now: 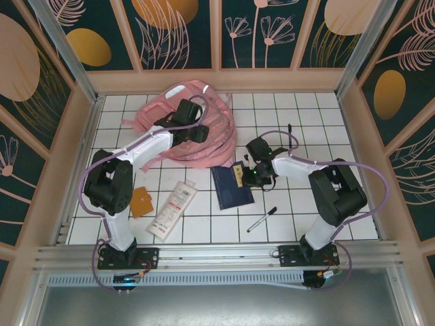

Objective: Pack books, pencil case, and school supplies into a backpack

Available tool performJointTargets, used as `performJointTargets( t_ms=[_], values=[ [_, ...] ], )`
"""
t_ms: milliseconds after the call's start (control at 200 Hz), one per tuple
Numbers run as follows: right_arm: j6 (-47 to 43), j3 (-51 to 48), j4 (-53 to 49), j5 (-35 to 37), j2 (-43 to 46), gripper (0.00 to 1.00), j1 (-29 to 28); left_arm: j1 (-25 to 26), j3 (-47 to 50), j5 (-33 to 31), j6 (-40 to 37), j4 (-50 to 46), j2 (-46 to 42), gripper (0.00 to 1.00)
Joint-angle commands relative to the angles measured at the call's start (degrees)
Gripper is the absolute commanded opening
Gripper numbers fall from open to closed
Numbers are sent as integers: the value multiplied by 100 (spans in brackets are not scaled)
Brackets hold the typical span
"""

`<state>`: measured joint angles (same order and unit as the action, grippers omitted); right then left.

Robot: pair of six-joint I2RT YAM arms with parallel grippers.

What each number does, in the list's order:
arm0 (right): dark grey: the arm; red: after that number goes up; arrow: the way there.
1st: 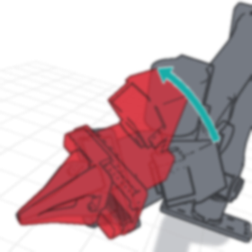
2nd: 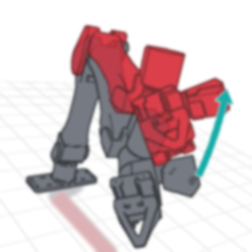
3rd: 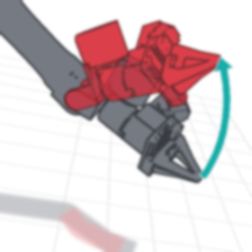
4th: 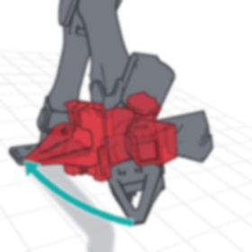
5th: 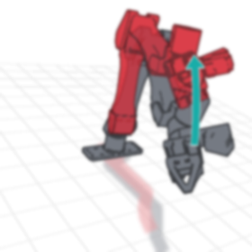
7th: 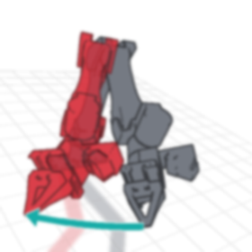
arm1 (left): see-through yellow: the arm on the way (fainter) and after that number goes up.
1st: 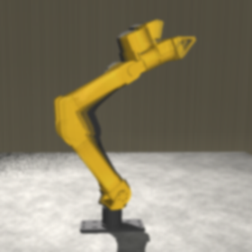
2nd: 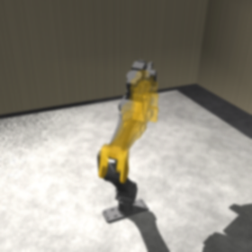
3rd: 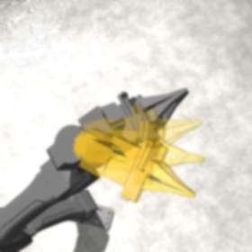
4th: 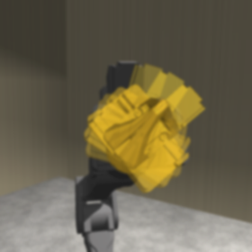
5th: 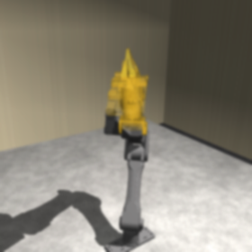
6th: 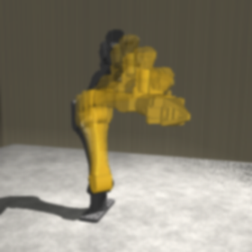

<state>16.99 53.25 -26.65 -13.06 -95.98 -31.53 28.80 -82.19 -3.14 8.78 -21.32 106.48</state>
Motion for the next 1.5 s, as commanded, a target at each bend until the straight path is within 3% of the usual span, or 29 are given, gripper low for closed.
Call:
performJointTargets(
  t_ms=[0, 115, 190, 355, 606, 716, 911, 976, 1066, 1191, 1286, 1396, 1496],
  values=[
    [-32, -3, -267, -155, -286, 8, -19, -32, 209, 1171, 965, -1080, -666, 62],
    [174, -237, -94, -959, -308, 6, 221, 117, 1444, 2503, 1788, -821, -1470, 64],
    [319, -481, 50, -1536, -235, 6, 375, 395, 2036, 2937, 2252, -621, -1610, 64],
    [220, -664, 14, -2004, -159, 6, 632, 602, 2965, 3144, 2943, 141, -1622, 71],
    [117, -655, 90, -2356, -289, 6, 688, 671, 2857, 3120, 3304, 901, -954, 68],
    [59, -674, 182, -2274, -385, 5, 700, 706, 2827, 3400, 3473, 1512, -578, 66],
    [111, -842, 573, -2397, -483, 2, 694, 750, 2682, 3260, 3299, 1440, -204, 62],
    [95, -852, 667, -2458, -450, 2, 692, 755, 2682, 3349, 3377, 1526, -189, 55],
    [51, -843, 748, -2473, -308, 3, 694, 750, 2682, 3380, 3402, 1617, -373, 36],
    [67, -908, 1000, -2498, 2, 6, 689, 751, 2721, 3265, 3315, 1526, -768, 18],
    [102, -965, 1177, -2414, 434, 16, 693, 744, 2682, 3116, 3218, 1229, -1111, 0],
    [415, -903, 1073, -1777, 1205, 42, 822, 733, 2333, 2070, 3405, 787, -1683, 0],
    [1351, -879, 1095, -2120, 1957, 60, 1257, 737, 2193, 1465, 3822, 907, -2261, 0]
  ],
)
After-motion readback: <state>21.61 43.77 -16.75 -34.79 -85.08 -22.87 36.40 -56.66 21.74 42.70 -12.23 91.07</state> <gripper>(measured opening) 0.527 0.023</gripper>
